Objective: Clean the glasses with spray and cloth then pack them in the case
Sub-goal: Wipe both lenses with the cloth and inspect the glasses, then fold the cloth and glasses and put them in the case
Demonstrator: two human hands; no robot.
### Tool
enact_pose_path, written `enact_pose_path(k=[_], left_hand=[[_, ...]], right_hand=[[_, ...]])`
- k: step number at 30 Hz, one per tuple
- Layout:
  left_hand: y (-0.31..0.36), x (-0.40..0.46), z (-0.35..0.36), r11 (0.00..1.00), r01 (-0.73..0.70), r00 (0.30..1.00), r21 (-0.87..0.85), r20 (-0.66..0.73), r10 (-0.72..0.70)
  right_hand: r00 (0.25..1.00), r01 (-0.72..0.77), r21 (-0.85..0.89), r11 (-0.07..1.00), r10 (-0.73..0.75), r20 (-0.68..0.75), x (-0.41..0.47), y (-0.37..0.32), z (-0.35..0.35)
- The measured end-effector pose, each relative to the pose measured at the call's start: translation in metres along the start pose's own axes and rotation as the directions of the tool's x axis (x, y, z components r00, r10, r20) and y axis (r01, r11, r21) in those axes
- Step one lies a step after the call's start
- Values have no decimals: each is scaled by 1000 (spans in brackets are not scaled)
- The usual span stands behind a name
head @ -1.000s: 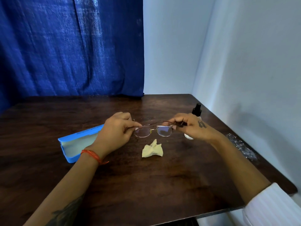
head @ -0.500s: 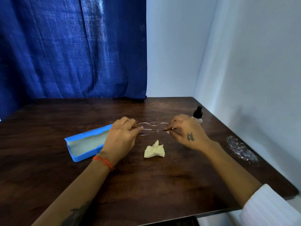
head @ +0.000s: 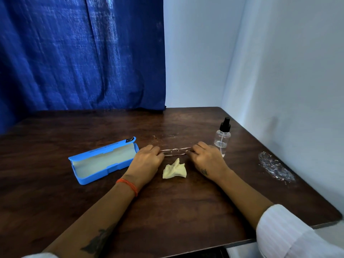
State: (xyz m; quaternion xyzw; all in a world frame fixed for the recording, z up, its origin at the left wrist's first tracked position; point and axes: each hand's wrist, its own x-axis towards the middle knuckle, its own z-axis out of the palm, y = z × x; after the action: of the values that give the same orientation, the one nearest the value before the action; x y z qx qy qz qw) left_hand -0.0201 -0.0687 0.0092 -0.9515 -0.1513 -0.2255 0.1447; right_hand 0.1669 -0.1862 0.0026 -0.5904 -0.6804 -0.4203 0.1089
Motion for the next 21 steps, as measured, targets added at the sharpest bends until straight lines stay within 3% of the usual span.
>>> enact_pose_path(k=[9, 14, 17, 19, 21], left_hand=[[6, -11, 12, 962, 180, 981, -206, 113, -159], [5, -19, 7, 946, 148, 989, -289, 35, -144], [10, -24, 1, 912, 158, 982, -379, -35, -185], [16, -27, -6, 834, 233, 957, -500, -33, -287], [23, -28, -10, 769, 282, 943, -574, 17, -334]], right_hand=[[979, -88, 79, 993, 71, 193, -4, -4, 0], [931, -317, 262, 911, 248, 267, -10, -14, -6], [845, -535, 438, 722, 452, 286, -9, -22, -20], [727, -673, 572, 469, 564, 391, -4, -30, -31], [624, -754, 611, 241, 555, 550, 1, -39, -39]])
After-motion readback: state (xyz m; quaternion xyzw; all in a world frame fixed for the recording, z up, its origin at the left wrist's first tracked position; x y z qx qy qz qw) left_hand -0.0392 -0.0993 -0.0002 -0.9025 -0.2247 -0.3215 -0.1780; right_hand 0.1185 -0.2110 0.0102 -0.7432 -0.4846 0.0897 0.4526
